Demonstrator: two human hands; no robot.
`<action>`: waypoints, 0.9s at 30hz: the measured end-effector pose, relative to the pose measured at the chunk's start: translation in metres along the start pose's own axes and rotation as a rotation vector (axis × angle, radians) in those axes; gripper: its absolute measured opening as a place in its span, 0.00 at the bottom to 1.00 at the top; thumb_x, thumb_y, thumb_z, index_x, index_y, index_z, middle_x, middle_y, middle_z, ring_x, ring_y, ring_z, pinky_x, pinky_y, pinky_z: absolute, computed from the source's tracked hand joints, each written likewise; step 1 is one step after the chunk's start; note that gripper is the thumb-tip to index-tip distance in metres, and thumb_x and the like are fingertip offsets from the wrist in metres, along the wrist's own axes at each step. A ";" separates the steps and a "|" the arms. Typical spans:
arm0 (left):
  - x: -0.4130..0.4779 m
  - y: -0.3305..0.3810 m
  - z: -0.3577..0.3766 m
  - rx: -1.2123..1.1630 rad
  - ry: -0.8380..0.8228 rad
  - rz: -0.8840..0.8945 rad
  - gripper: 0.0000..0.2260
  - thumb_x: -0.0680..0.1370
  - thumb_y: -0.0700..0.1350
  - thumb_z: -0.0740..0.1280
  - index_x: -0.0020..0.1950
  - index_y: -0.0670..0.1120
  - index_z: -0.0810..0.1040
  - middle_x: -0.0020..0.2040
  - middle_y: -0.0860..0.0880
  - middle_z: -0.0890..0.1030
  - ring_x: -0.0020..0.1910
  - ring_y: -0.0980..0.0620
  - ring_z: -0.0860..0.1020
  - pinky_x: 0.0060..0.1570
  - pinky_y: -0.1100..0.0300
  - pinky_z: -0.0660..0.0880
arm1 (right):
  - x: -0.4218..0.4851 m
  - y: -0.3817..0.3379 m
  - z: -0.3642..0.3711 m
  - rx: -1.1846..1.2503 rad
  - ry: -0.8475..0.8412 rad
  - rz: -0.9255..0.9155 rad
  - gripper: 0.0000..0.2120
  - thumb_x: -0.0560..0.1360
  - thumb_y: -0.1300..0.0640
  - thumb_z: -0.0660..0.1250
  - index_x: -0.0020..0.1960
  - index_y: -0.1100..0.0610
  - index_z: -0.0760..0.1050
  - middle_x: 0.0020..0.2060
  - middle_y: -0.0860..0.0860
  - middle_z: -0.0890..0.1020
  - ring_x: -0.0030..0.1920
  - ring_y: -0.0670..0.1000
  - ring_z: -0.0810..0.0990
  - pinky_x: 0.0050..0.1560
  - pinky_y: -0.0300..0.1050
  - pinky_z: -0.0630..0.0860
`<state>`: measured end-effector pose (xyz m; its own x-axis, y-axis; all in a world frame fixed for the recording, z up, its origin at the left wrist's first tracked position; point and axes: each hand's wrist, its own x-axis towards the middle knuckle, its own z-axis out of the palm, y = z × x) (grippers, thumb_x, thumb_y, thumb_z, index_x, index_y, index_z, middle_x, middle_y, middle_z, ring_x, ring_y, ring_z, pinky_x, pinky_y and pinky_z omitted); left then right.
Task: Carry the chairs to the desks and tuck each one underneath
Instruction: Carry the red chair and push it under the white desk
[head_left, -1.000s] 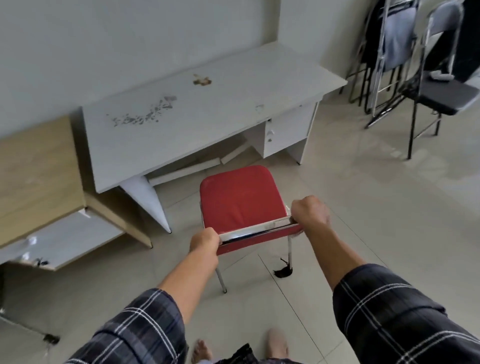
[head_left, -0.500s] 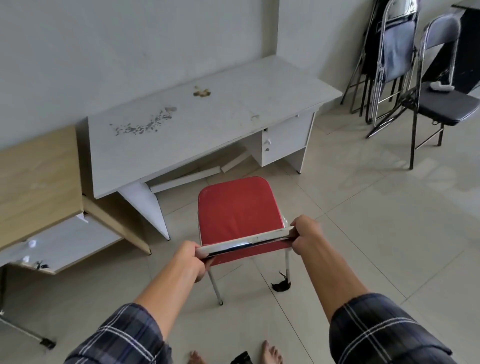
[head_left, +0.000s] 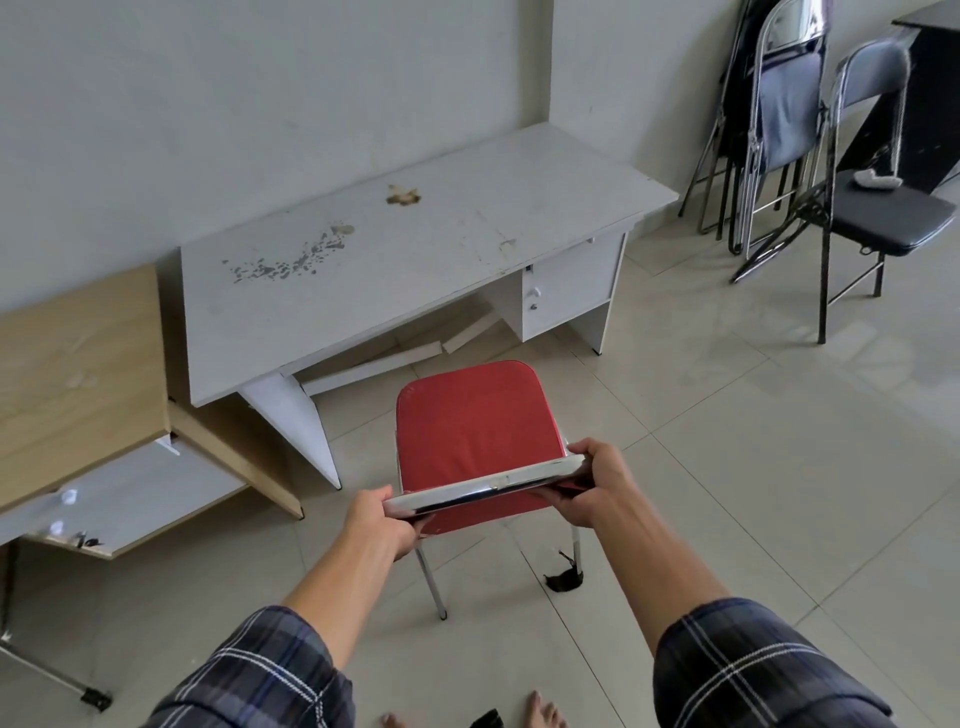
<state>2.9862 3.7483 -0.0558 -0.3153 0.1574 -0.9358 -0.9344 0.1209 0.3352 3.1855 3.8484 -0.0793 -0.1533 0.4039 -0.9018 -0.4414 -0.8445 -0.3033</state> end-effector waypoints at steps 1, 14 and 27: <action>0.000 0.000 0.000 0.003 0.004 0.006 0.09 0.79 0.35 0.64 0.41 0.38 0.67 0.42 0.41 0.70 0.63 0.37 0.76 0.60 0.36 0.74 | 0.000 0.000 0.000 0.000 -0.010 -0.007 0.08 0.72 0.66 0.66 0.51 0.65 0.72 0.47 0.64 0.79 0.48 0.68 0.80 0.58 0.71 0.78; 0.012 0.053 0.011 0.036 0.055 0.091 0.09 0.78 0.31 0.61 0.39 0.38 0.67 0.40 0.41 0.69 0.48 0.37 0.75 0.62 0.38 0.73 | 0.010 0.004 0.060 -0.040 -0.062 -0.016 0.09 0.73 0.69 0.62 0.53 0.66 0.72 0.49 0.65 0.78 0.46 0.69 0.79 0.43 0.70 0.79; 0.072 0.173 0.062 -0.092 0.126 0.116 0.07 0.77 0.32 0.62 0.39 0.38 0.70 0.42 0.41 0.69 0.57 0.37 0.75 0.60 0.40 0.76 | 0.090 -0.021 0.218 -0.174 -0.104 -0.002 0.10 0.72 0.68 0.62 0.54 0.66 0.73 0.55 0.66 0.78 0.53 0.71 0.79 0.51 0.74 0.78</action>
<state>2.8120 3.8418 -0.0586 -0.4348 0.0408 -0.8996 -0.8999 0.0180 0.4358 2.9886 3.9795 -0.0875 -0.2467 0.4323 -0.8673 -0.2842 -0.8879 -0.3617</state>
